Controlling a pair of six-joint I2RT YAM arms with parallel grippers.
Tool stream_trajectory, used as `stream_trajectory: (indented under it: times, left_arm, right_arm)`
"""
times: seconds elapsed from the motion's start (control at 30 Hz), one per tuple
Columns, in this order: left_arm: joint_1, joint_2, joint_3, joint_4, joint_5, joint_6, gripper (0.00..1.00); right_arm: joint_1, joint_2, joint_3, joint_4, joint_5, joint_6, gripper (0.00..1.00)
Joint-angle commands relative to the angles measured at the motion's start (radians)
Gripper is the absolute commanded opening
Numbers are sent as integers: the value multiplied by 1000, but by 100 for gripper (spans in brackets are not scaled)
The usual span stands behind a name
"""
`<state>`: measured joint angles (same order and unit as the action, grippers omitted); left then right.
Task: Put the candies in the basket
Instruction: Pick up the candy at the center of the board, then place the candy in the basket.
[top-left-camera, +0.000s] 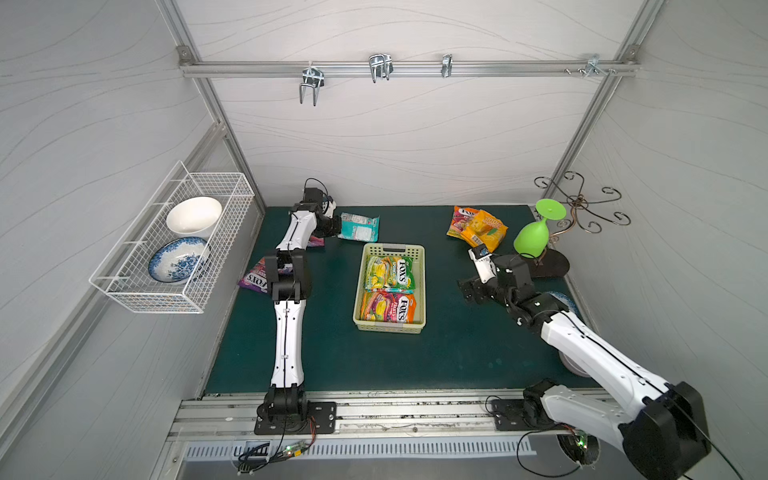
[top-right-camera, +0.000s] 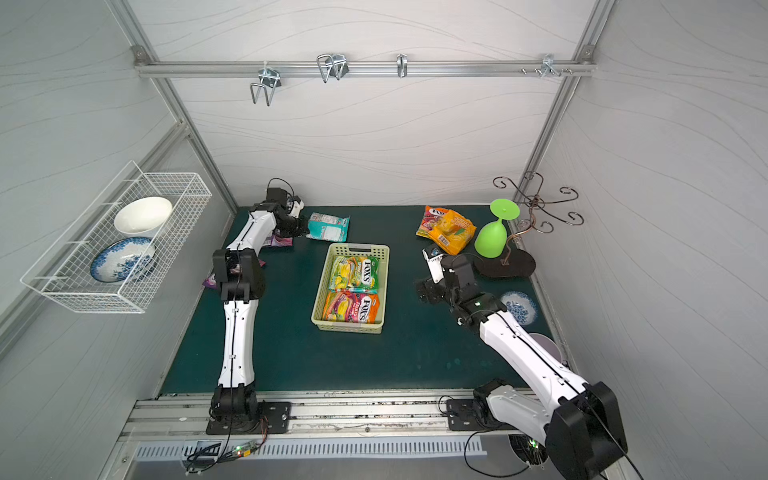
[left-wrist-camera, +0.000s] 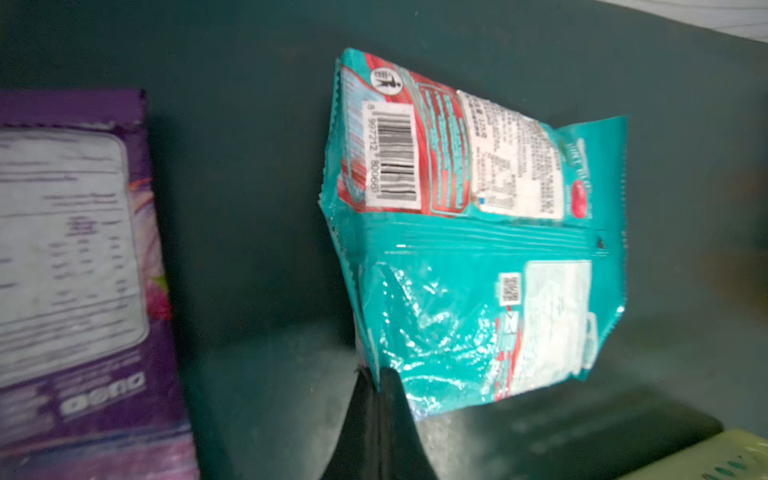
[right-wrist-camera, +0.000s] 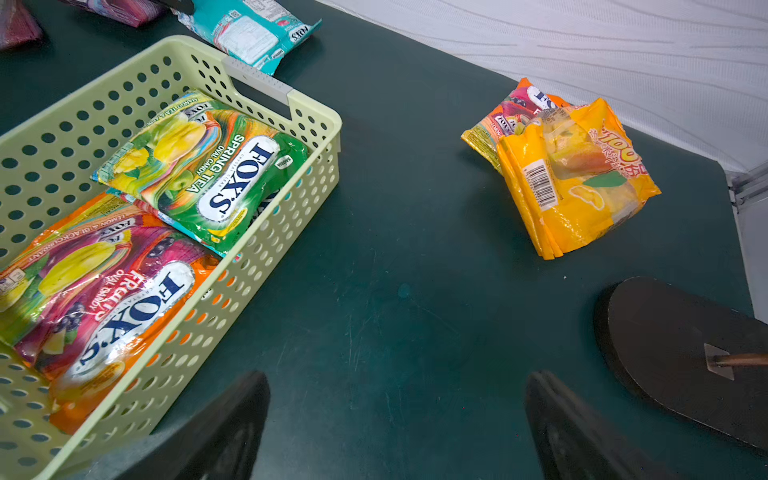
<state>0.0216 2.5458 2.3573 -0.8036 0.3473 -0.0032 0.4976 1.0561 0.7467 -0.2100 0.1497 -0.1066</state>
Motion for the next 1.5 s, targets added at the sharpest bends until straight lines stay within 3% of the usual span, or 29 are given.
stream_trajectory:
  times: [0.0, 0.43, 0.97, 1.2, 1.47]
  left_arm:
    - [-12, -150, -12, 47, -4, -23, 0]
    - [-116, -467, -127, 78, -64, -4, 0]
    - [-260, -892, -548, 140, -44, -68, 0]
    - [-280, -1049, -790, 200, 31, -171, 0]
    - [-323, -1147, -943, 216, 124, -197, 0]
  right_arm:
    - [14, -33, 6, -10, 8, -12, 99]
    - [33, -65, 7, -3, 26, -16, 99]
    - [26, -84, 10, 3, 32, -9, 99]
    - [18, -82, 8, 4, 40, -1, 99]
    - [11, -76, 13, 0, 34, 0, 99]
